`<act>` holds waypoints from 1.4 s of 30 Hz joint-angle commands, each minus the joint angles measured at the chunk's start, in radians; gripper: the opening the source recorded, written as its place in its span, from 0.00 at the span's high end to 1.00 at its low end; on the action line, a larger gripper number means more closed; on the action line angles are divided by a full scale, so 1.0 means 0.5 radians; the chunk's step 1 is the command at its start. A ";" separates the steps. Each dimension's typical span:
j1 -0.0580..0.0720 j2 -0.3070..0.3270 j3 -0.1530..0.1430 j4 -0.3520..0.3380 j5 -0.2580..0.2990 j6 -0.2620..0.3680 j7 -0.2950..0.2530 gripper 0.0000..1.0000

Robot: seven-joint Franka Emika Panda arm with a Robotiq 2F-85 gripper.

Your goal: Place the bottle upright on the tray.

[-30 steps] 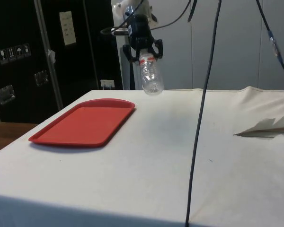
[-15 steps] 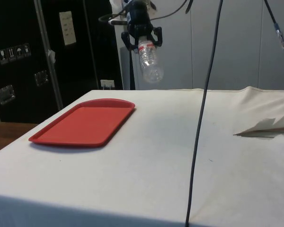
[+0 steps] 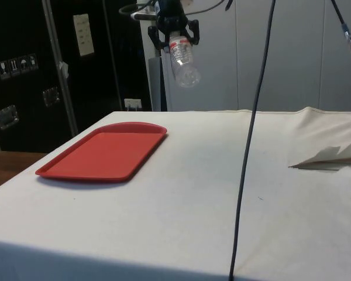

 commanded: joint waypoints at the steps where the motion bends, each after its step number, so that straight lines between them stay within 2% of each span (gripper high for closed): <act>1: 0.004 -0.016 -0.008 0.010 -0.010 -0.022 0.014 0.69; 27: 0.000 -0.022 -0.110 0.286 -0.006 -0.350 0.086 0.69; 34: -0.004 -0.012 -0.114 0.308 0.000 -0.366 0.082 0.69; 42: 0.008 -0.010 -0.116 0.306 -0.006 -0.352 0.090 0.69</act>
